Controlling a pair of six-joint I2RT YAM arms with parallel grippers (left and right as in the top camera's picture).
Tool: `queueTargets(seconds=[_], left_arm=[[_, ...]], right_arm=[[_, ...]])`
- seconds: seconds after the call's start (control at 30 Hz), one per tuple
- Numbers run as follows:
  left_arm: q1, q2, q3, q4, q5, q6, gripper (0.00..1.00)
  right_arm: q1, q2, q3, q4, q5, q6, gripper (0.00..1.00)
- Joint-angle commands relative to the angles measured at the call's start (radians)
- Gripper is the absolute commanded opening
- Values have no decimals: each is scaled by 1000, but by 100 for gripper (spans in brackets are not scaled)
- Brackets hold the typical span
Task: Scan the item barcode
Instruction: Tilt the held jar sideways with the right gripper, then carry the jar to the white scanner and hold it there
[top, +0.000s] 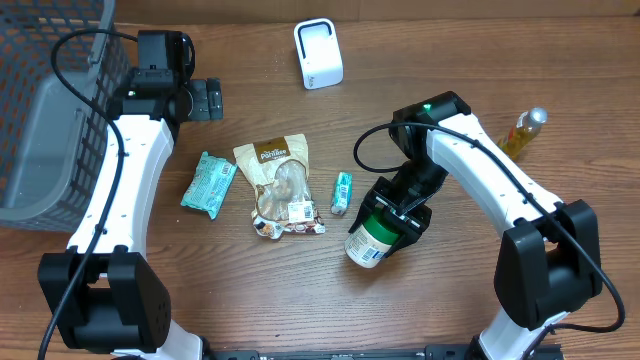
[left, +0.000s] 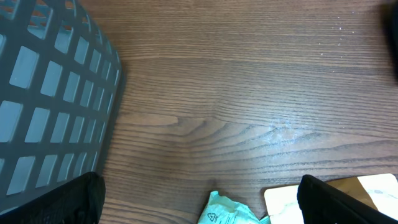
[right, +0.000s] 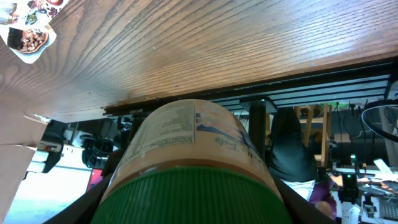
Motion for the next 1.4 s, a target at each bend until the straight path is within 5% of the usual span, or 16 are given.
queueTargets(seconds=[0.0, 0.43, 0.73, 0.97, 1.37], left_arm=[[-3, -18, 20, 0, -3, 23, 100], [-3, -18, 20, 0, -3, 23, 100], [-3, -18, 20, 0, -3, 23, 100], [-3, -18, 20, 0, -3, 23, 100], [-3, -18, 20, 0, -3, 23, 99]], right_arm=[[3, -5, 22, -4, -35, -3, 29], [4, -5, 22, 71, -31, -3, 28], [2, -5, 22, 428, 48, -3, 14], [3, -5, 22, 675, 48, -3, 12], [3, -5, 22, 1018, 48, -3, 30]])
